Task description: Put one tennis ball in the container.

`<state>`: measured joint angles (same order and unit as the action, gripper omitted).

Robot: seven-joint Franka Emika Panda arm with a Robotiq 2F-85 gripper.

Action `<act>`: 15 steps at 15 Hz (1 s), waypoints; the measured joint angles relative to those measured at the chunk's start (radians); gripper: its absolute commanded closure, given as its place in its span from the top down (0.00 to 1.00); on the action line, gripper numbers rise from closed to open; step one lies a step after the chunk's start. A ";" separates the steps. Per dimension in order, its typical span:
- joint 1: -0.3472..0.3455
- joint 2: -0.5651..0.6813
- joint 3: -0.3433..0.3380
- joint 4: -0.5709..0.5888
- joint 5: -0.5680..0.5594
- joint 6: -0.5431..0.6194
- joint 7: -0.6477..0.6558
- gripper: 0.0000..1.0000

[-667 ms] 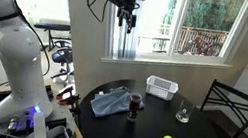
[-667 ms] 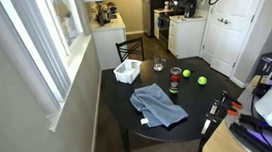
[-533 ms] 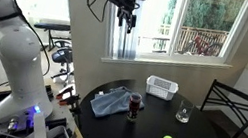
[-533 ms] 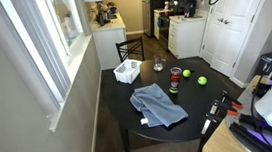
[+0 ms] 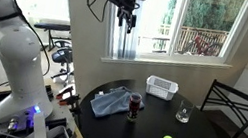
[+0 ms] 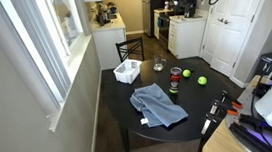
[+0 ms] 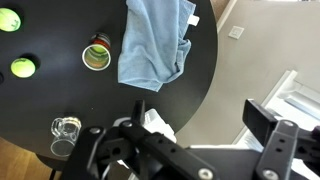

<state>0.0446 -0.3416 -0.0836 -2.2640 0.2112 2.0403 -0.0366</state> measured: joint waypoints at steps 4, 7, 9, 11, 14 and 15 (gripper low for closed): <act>0.000 0.000 0.000 0.000 0.000 0.000 0.000 1.00; 0.000 0.000 0.000 0.000 0.000 0.000 0.000 1.00; 0.000 0.000 0.000 0.000 0.000 0.000 0.000 1.00; 0.000 0.000 0.000 0.000 0.000 0.000 0.000 1.00; -0.012 0.018 0.000 -0.001 -0.003 0.068 0.000 1.00; -0.019 0.032 0.000 -0.001 -0.003 0.088 0.000 1.00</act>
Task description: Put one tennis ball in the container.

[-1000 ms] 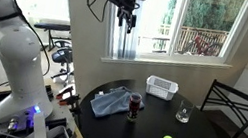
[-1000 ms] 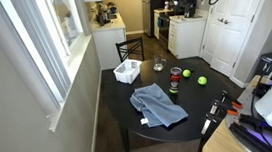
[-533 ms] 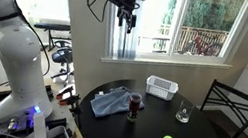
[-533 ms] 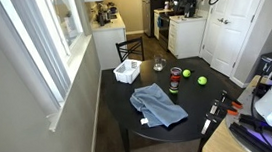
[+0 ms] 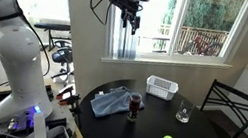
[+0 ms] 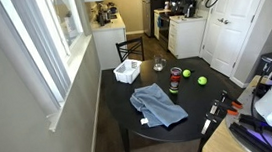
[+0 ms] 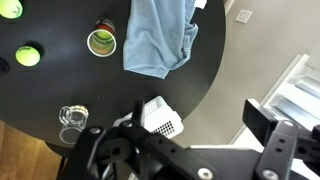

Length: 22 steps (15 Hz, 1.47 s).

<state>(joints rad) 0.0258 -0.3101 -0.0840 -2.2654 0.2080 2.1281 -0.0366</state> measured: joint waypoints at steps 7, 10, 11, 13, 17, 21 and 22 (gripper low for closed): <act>-0.008 0.026 0.000 0.004 0.000 0.014 0.000 1.00; -0.008 0.026 0.001 0.004 0.000 0.014 0.000 1.00; -0.008 0.026 0.001 0.004 0.001 0.013 0.000 1.00; -0.008 0.030 -0.003 0.005 0.018 -0.003 -0.002 1.00; -0.011 0.087 -0.054 0.034 0.114 -0.081 -0.067 1.00; -0.055 0.205 -0.103 0.098 0.146 -0.131 -0.106 1.00; -0.070 0.237 -0.108 0.113 0.146 -0.132 -0.111 1.00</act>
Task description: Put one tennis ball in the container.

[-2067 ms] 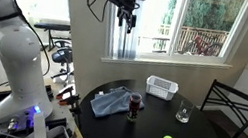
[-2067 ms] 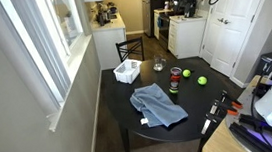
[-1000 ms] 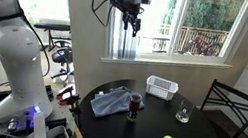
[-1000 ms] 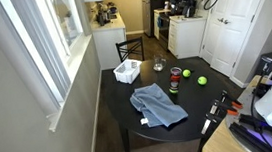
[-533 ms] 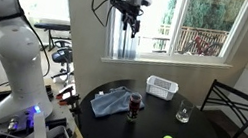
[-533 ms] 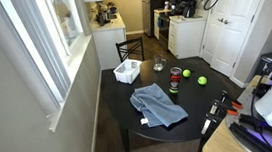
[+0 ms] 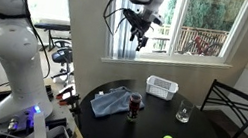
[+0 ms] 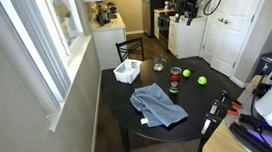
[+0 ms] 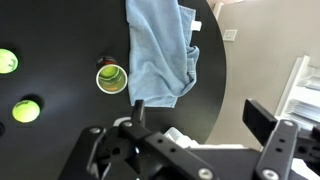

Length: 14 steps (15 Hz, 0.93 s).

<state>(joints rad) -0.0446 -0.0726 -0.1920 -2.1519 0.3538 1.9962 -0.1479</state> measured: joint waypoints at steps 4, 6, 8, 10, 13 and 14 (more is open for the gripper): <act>-0.058 0.139 -0.007 0.062 0.000 0.011 -0.005 1.00; -0.084 0.213 -0.007 0.085 -0.004 0.063 -0.012 1.00; -0.111 0.290 -0.009 0.101 -0.013 0.146 -0.012 1.00; -0.139 0.361 -0.011 0.109 -0.025 0.256 -0.012 1.00; -0.178 0.451 -0.023 0.110 -0.074 0.473 -0.010 1.00; -0.189 0.475 -0.029 0.111 -0.096 0.529 -0.004 1.00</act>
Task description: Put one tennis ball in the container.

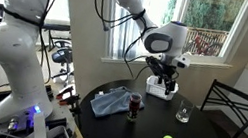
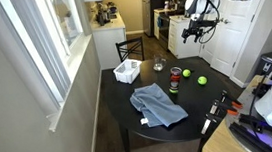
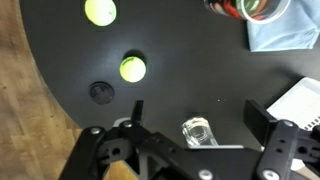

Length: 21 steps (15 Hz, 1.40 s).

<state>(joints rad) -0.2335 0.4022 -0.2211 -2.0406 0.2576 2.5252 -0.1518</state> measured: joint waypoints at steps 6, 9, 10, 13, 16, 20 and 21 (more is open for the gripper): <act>-0.030 0.065 -0.012 0.025 -0.055 0.088 0.053 1.00; -0.030 0.065 -0.008 0.025 -0.055 0.088 0.053 1.00; -0.030 0.065 -0.007 0.025 -0.055 0.088 0.053 1.00; -0.031 0.065 -0.007 0.025 -0.055 0.088 0.053 1.00; -0.031 0.065 -0.007 0.025 -0.055 0.088 0.053 1.00; -0.034 0.066 -0.001 0.027 -0.055 0.088 0.054 1.00; -0.034 0.069 0.001 0.031 -0.055 0.088 0.056 1.00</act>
<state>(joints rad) -0.2679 0.4711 -0.2204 -2.0097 0.2023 2.6127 -0.0960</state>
